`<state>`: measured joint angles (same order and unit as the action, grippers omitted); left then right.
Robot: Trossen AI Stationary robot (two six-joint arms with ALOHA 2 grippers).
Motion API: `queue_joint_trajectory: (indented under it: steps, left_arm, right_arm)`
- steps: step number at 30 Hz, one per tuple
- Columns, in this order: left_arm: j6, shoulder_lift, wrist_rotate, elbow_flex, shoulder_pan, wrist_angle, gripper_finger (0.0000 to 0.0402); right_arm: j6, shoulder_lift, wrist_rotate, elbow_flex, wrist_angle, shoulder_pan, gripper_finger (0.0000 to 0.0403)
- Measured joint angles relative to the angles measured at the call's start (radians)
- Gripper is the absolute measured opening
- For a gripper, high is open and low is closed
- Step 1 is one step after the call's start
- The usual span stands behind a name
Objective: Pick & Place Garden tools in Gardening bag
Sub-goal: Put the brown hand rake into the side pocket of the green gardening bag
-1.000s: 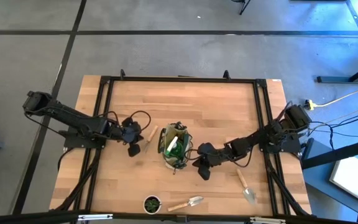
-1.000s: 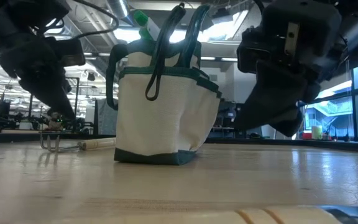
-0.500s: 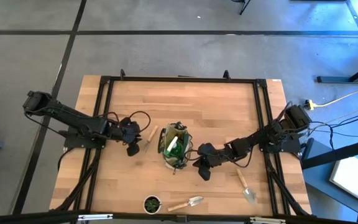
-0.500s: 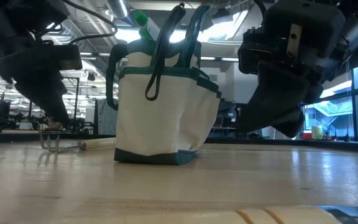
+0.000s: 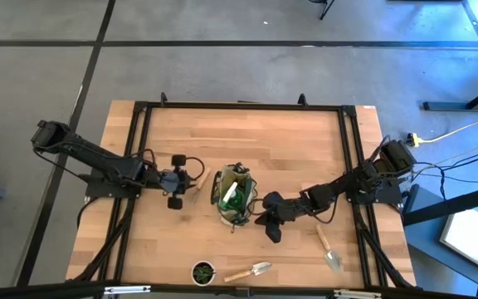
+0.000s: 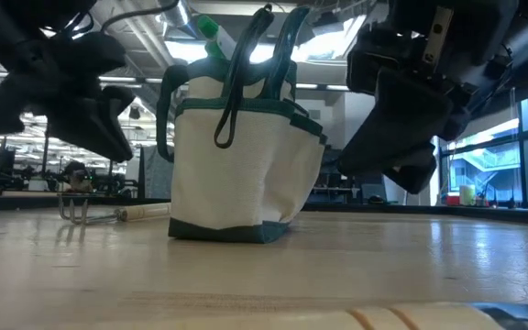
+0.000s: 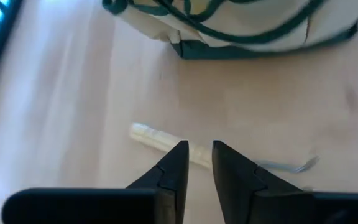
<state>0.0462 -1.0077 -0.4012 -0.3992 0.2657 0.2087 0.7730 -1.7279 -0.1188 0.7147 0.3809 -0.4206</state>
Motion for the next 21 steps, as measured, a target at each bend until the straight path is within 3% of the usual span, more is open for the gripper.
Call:
queue_joint_trajectory:
  steps: [5,10,18,21]
  left_arm:
    - [0.157,-0.007,-0.053,0.000,-0.033,0.004,0.0065]
    - [0.161,-0.040,-0.049,-0.023,-0.088,0.109,0.0074]
    - [0.106,-0.192,-0.041,-0.162,-0.120,0.171,0.0077]
    - [0.164,-0.254,-0.003,-0.224,-0.147,0.213,0.0074]
  right_arm:
    - [-0.039,0.000,0.000,0.000,-0.001,0.000,0.0016]
    - [-0.072,0.000,-0.001,0.000,-0.001,0.000,0.0016]
    - [-0.082,0.000,-0.001,0.000,0.005,-0.014,0.0017]
    - [-0.082,0.000,-0.001,0.000,0.005,-0.025,0.0017]
